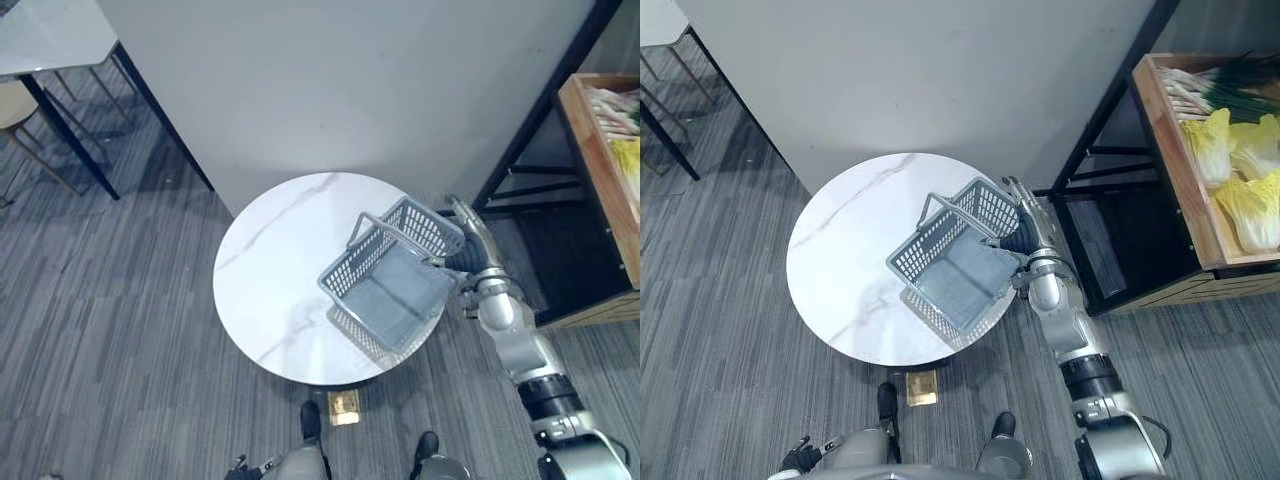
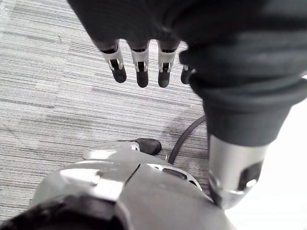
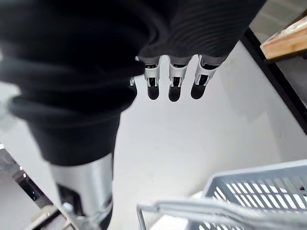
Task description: Pick vegetable in the basket
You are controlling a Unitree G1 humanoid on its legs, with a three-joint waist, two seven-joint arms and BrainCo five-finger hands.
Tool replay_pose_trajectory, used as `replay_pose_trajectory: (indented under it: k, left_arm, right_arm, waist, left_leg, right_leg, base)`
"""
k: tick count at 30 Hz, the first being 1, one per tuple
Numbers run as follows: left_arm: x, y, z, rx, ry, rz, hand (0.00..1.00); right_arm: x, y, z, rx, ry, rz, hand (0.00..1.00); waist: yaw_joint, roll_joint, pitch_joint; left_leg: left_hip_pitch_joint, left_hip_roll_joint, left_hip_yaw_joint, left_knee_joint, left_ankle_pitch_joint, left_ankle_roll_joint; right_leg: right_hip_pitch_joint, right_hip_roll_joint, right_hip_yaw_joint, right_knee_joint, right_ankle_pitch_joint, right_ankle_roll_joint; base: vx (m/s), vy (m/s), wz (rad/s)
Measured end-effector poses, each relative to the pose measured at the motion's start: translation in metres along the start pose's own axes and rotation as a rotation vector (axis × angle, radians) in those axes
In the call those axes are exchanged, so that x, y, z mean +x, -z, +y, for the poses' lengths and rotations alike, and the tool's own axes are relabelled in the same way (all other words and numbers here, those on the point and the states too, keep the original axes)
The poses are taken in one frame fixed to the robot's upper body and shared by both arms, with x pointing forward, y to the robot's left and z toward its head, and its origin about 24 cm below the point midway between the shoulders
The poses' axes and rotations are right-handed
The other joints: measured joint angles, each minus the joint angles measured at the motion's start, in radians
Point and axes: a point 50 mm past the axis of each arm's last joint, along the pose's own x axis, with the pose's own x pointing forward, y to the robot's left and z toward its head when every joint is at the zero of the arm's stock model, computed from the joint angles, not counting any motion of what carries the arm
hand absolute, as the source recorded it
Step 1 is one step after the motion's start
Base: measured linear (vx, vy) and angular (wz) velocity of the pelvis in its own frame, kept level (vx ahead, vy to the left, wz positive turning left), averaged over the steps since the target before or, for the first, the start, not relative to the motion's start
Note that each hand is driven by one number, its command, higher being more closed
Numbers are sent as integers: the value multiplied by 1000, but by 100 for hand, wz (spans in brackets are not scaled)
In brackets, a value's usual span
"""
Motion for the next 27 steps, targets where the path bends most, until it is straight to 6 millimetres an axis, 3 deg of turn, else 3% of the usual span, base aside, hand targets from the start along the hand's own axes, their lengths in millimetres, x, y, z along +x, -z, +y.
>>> replay_pose_trajectory:
  k: [3, 7, 13, 24, 25, 27]
  left_arm:
    - [1, -6, -2, 7, 8, -15, 0]
    - [2, -9, -4, 10, 13, -29, 0]
    - [3, -16, -9, 4, 26, -46, 0]
    - [4, -23, -12, 7, 19, -64, 0]
    - [4, -23, -12, 12, 18, -65, 0]
    - [4, -24, -12, 21, 17, -66, 0]
  right_arm:
    - [5, 9, 6, -29, -57, 45, 0]
    - [20, 14, 7, -51, -86, 94, 0]
    - [41, 8, -5, -70, -60, 109, 0]
    - [57, 15, -17, -33, -35, 195, 0]
    - [57, 16, -17, -34, -38, 200, 100]
    - [58, 16, -16, -33, -44, 201, 100]
  waist:
    - [21, 0, 17]
    - [22, 1, 43]
    - [23, 14, 98]
    - [27, 19, 134]
    - [27, 20, 135]
    - [28, 20, 135]
  left_leg:
    - [-6, -1, -2, 0, 5, 5]
    - [-15, -5, -6, 2, 11, 7]
    - [-17, -6, -6, -1, 11, 7]
    - [-35, -8, -18, -2, 12, 5]
    - [-35, -8, -19, -2, 12, 5]
    - [-35, -8, -19, -2, 12, 5]
  right_leg:
    - [0, 1, -1, -7, 11, -3]
    - [-2, 1, -5, -16, 20, -2]
    - [-3, 2, -5, -19, 20, -2]
    - [-16, 2, -10, -20, 20, -2]
    - [-16, 2, -10, -20, 20, -2]
    - [-16, 2, -10, -20, 20, -2]
  base:
    - [11, 2, 2]
    - [43, 4, 4]
    - [12, -1, 0]
    - [7, 1, 2]
    - [0, 0, 0]
    - [0, 0, 0]
